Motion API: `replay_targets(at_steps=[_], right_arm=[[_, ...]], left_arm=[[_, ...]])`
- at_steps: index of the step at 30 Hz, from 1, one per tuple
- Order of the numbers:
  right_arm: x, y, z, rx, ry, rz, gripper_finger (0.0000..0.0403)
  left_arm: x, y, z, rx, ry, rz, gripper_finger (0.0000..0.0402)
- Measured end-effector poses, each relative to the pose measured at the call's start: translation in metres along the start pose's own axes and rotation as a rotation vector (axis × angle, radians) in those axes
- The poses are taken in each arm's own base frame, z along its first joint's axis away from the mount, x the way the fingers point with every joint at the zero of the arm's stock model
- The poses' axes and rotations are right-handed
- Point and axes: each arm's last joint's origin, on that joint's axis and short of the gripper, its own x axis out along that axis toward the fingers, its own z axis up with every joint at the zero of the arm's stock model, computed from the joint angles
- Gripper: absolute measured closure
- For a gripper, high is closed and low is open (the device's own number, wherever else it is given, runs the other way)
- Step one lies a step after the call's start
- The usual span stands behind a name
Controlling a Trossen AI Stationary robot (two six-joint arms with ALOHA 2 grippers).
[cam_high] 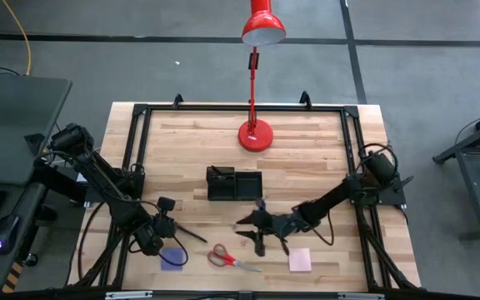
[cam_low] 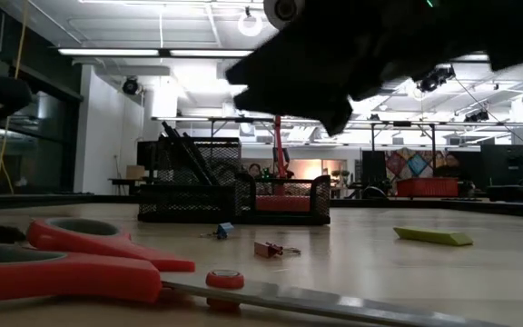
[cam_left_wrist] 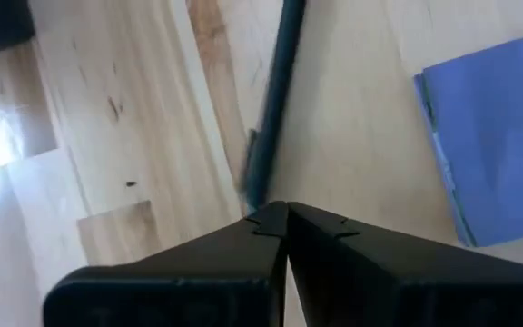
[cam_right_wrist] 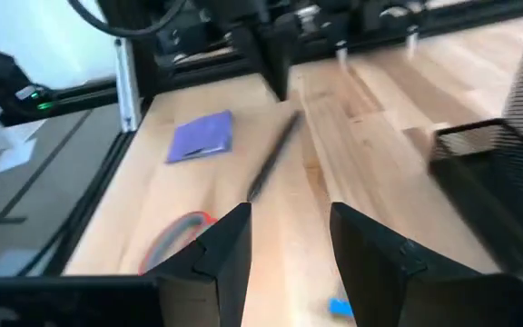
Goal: Pick and place office supplies into organizer
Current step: Put the black pen into the desk organizer
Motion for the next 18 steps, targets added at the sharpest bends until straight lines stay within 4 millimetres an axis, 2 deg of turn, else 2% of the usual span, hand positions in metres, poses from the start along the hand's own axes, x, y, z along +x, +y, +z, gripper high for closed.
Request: replay_targets(at_steps=[4, 8, 12, 18], right_arm=[[0.013, -0.002, 0.019, -0.008, 0.046, 0.076, 0.0258], [0.024, -0.015, 0.036, 0.046, 0.102, 0.108, 0.0258], [0.026, -0.018, 0.039, 0.048, 0.114, 0.122, 0.0258], [0.024, -0.012, 0.036, 0.031, 0.114, 0.116, 0.0258]], left_arm=[[-0.005, -0.001, 0.005, 0.014, -0.011, 0.004, 0.0401], [-0.006, 0.0, 0.006, 0.035, -0.023, 0.033, 0.0396], [-0.006, 0.001, 0.005, 0.086, -0.017, 0.044, 0.0381], [0.009, 0.017, 0.008, 0.016, 0.033, 0.04, 0.0345]])
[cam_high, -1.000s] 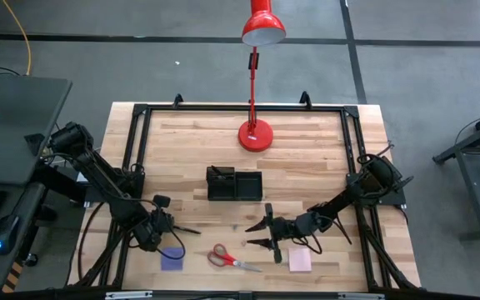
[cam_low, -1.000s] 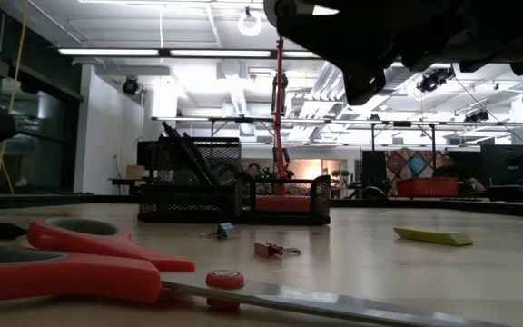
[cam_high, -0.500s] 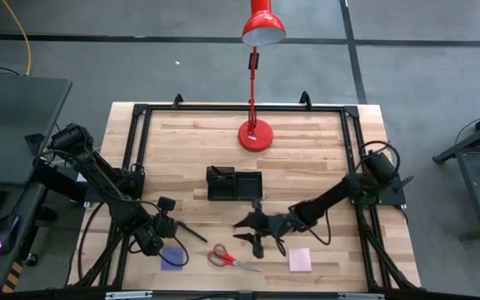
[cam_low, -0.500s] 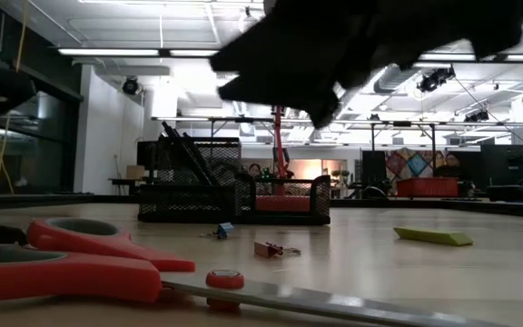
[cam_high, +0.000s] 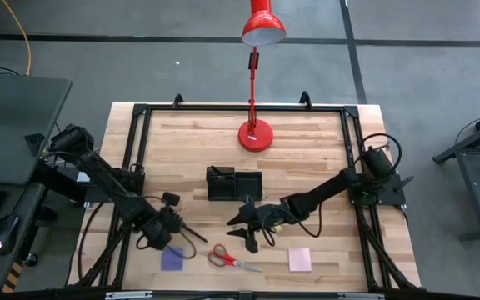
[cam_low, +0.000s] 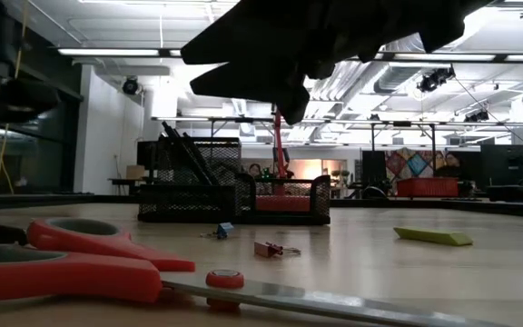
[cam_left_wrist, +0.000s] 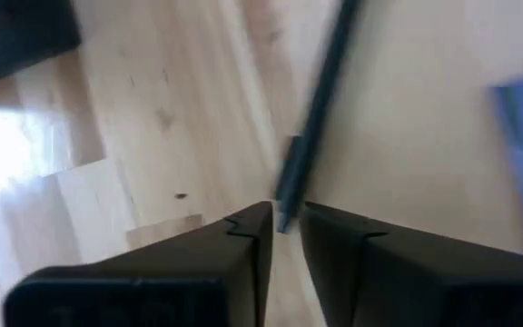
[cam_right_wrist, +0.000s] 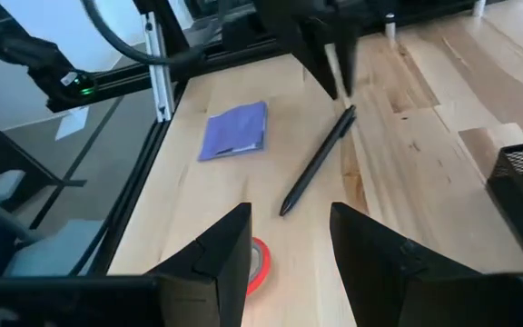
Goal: Pick and place office supplies into organizer
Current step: Put the black pen into the desk organizer
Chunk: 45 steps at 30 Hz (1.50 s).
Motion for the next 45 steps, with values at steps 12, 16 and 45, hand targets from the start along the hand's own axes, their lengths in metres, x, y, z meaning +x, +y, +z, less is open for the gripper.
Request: replay_targets(at_steps=[12, 16, 45], right_arm=[[-0.003, 0.016, -0.007, -0.057, 0.002, -0.012, 0.0258], [-0.004, 0.017, -0.01, -0.064, 0.008, -0.039, 0.0258], [-0.003, 0.01, -0.011, -0.063, 0.025, -0.095, 0.0258]], left_arm=[[0.02, 0.011, 0.008, 0.011, 0.079, -0.057, 0.0284], [0.027, 0.009, 0.011, 0.031, 0.078, -0.093, 0.0291], [0.024, 0.007, 0.024, 0.076, 0.05, -0.042, 0.0389]])
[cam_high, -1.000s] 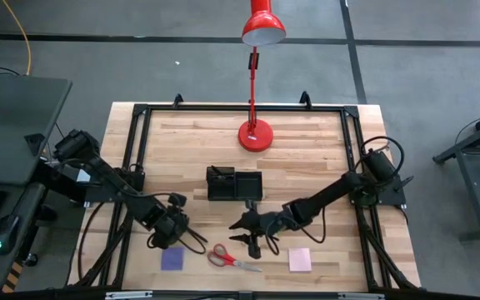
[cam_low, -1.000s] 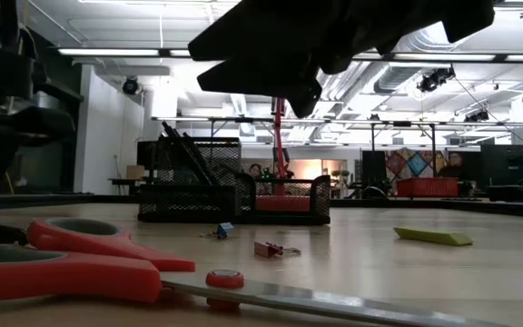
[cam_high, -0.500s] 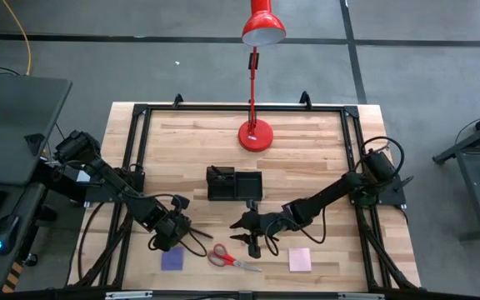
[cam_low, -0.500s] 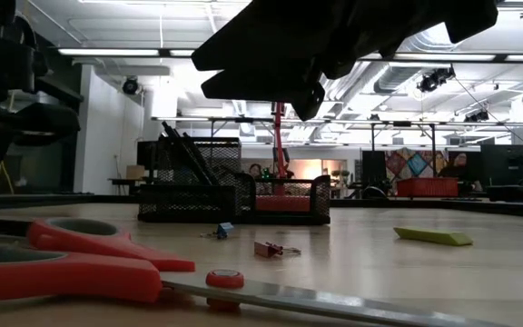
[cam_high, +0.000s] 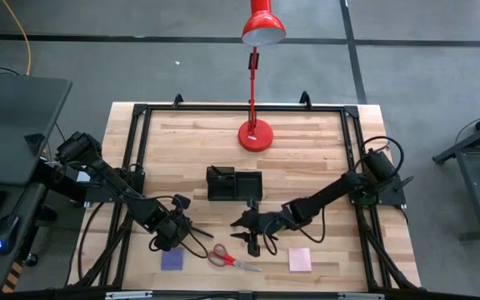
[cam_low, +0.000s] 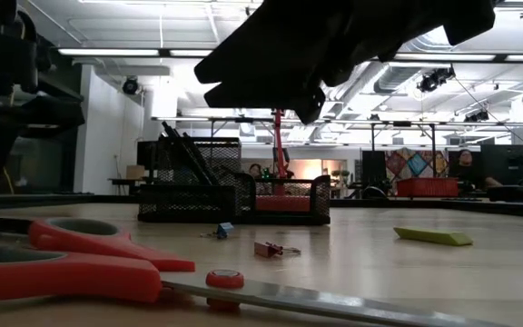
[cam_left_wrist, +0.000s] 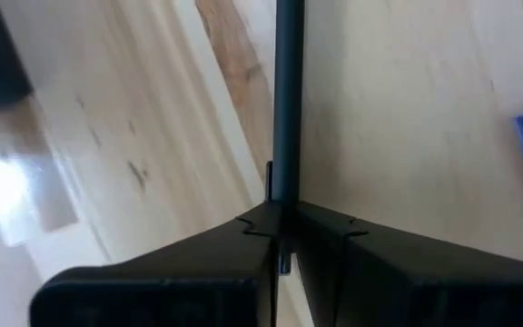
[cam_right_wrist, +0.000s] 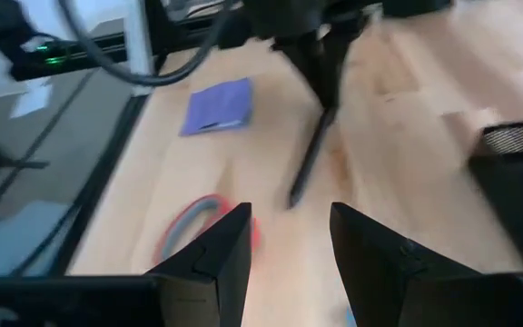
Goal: Pick and place office supplies into organizer
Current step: Put the black pen into the desk organizer
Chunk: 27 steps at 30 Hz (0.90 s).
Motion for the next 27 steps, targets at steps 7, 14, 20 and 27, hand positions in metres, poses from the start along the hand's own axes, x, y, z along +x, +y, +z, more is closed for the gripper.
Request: replay_targets(at_steps=[7, 14, 20, 27], right_arm=[[0.0, -0.0031, -0.0021, -0.01, 0.007, -0.073, 0.0258], [-0.0001, -0.0034, -0.0032, 0.017, 0.017, -0.075, 0.0258], [-0.0002, -0.0044, -0.0059, 0.048, 0.042, -0.086, 0.0258], [-0.0003, -0.0047, -0.0069, 0.056, 0.053, -0.087, 0.0258]], left_arm=[[-0.0032, -0.0001, 0.0029, 0.008, 0.005, -0.002, 0.04], [-0.0035, -0.0005, 0.0029, 0.009, 0.007, -0.019, 0.0401], [-0.0037, -0.0012, 0.003, -0.002, 0.011, -0.043, 0.0392], [-0.004, 0.0004, 0.0017, -0.017, 0.018, 0.001, 0.0337]])
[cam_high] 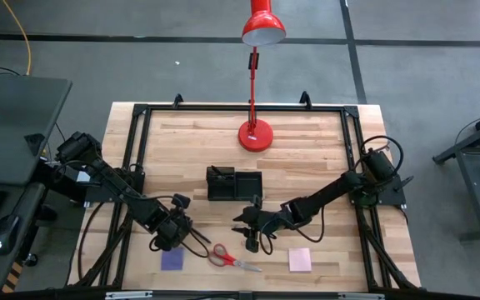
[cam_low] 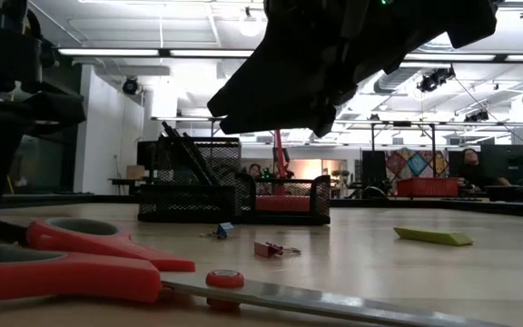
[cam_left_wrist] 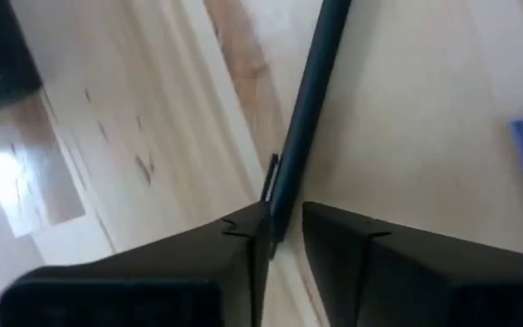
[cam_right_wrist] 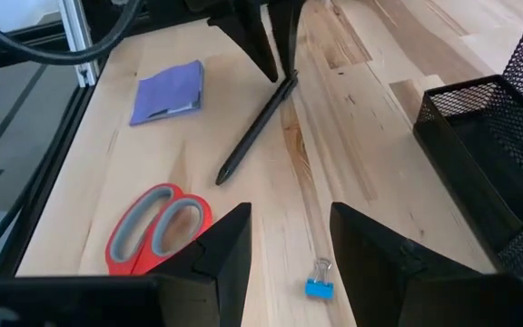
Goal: Pick and place office supplies into organizer
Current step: Put the black pen into the desk organizer
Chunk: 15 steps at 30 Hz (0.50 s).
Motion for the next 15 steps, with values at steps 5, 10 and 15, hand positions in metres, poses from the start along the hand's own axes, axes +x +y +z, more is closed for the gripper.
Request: replay_targets(at_steps=[5, 10, 15], right_arm=[[0.0, -0.0001, -0.0005, -0.002, 0.006, 0.001, 0.0258], [0.0, -0.0004, -0.0005, -0.002, 0.004, -0.007, 0.0258], [0.0, -0.0011, -0.0002, -0.002, -0.007, -0.031, 0.0258]], left_arm=[[-0.0003, 0.0011, -0.0046, 0.004, 0.048, 0.004, 0.0301], [-0.0003, 0.0019, -0.0048, 0.009, 0.046, 0.026, 0.0276], [-0.0003, 0.0015, -0.003, 0.012, 0.029, 0.022, 0.0267]])
